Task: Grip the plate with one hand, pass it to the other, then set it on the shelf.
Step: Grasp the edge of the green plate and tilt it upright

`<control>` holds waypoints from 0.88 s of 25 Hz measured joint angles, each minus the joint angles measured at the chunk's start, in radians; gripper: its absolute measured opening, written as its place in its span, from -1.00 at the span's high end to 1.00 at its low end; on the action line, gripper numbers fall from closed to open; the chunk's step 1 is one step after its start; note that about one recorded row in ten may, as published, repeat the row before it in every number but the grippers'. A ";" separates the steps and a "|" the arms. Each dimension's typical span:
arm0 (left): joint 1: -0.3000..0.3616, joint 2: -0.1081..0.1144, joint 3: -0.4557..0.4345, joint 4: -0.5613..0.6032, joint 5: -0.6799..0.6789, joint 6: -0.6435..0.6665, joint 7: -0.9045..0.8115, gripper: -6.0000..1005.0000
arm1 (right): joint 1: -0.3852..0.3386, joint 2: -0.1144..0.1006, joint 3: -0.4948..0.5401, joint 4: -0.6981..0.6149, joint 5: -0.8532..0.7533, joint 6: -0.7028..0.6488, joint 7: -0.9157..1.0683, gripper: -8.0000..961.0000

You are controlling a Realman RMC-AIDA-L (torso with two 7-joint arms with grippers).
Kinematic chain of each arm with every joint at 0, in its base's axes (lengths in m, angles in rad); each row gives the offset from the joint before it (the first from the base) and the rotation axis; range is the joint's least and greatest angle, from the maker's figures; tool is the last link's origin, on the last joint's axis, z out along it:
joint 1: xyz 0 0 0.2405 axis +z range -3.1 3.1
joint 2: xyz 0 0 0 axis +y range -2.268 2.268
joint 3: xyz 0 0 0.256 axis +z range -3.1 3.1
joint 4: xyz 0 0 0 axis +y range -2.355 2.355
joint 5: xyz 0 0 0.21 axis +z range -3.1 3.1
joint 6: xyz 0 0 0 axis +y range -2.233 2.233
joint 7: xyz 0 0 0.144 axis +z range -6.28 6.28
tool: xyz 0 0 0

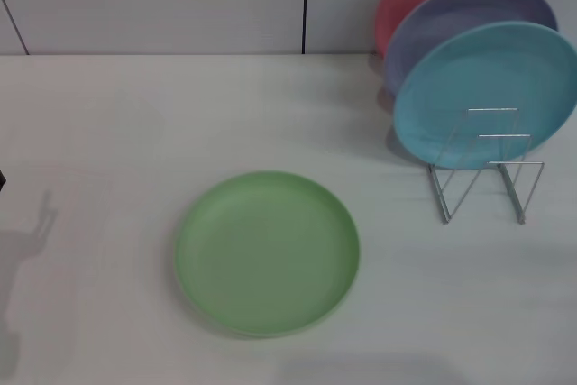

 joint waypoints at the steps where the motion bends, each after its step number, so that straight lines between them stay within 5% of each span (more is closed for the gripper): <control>1: 0.000 0.000 0.000 0.000 0.000 0.000 0.000 -0.73 | 0.000 0.000 0.000 0.000 0.000 0.000 0.000 -0.71; 16: -0.003 -0.002 0.053 -0.021 -0.004 -0.040 -0.011 -0.72 | 0.025 0.001 -0.001 0.027 -0.054 0.018 -0.006 -0.71; 22: 0.037 0.010 0.068 -0.155 -0.005 -0.115 -0.001 -0.72 | 0.033 -0.001 0.007 0.020 -0.052 0.064 -0.010 -0.71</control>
